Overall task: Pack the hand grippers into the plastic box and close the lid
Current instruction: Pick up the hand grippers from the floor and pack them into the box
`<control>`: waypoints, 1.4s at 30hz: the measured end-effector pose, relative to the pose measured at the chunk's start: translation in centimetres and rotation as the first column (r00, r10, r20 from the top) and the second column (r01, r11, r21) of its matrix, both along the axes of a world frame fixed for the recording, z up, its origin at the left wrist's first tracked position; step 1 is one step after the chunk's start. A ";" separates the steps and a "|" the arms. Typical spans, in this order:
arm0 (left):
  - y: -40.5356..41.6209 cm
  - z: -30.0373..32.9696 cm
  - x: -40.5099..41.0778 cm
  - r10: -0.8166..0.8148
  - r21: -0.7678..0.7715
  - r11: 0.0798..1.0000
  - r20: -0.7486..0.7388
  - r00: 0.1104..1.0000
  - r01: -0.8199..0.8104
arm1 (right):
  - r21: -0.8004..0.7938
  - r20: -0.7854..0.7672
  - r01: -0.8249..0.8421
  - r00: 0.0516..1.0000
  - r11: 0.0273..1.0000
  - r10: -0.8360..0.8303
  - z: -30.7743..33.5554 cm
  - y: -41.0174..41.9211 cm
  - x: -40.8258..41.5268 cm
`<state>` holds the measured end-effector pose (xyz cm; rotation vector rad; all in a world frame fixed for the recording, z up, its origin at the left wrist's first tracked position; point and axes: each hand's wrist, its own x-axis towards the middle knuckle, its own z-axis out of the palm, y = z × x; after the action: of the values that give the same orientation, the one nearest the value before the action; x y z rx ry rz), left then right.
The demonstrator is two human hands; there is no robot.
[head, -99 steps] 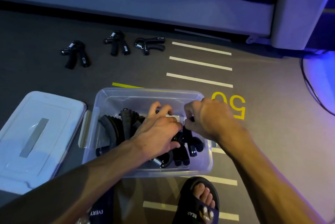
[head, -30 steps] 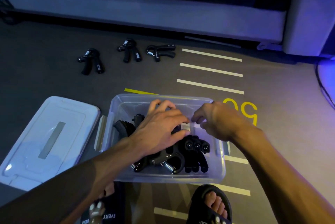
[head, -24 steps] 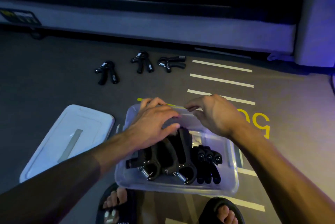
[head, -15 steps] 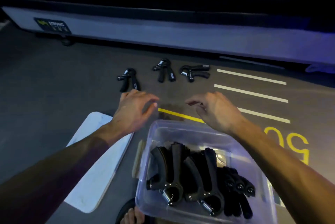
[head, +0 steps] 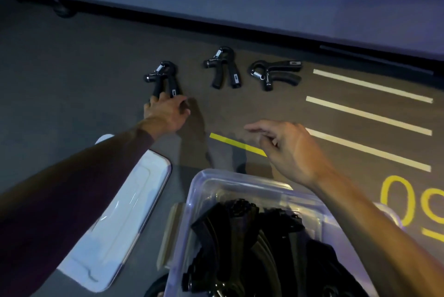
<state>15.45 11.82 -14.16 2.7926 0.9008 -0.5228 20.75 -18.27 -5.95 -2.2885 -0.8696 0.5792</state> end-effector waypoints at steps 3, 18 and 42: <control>0.4 -0.8 0.9 0.014 0.009 1.000 -0.012 1.000 -0.013 | 0.001 -0.006 -0.005 1.000 1.000 0.005 -0.3 -0.2 0.2; -3.0 8.5 -2.3 0.423 -0.550 0.833 0.558 0.714 -0.063 | 0.085 -0.013 0.025 1.000 0.996 -0.024 4.1 -1.8 -2.9; -17.9 19.9 -12.8 0.661 -0.914 0.294 0.406 0.631 0.280 | 0.324 0.408 -0.047 0.908 0.945 -0.095 8.0 -4.3 -9.5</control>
<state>2.67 -6.06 5.76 1.3832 0.4461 0.2101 11.29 -22.56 2.04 -2.1357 -1.0462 -0.0840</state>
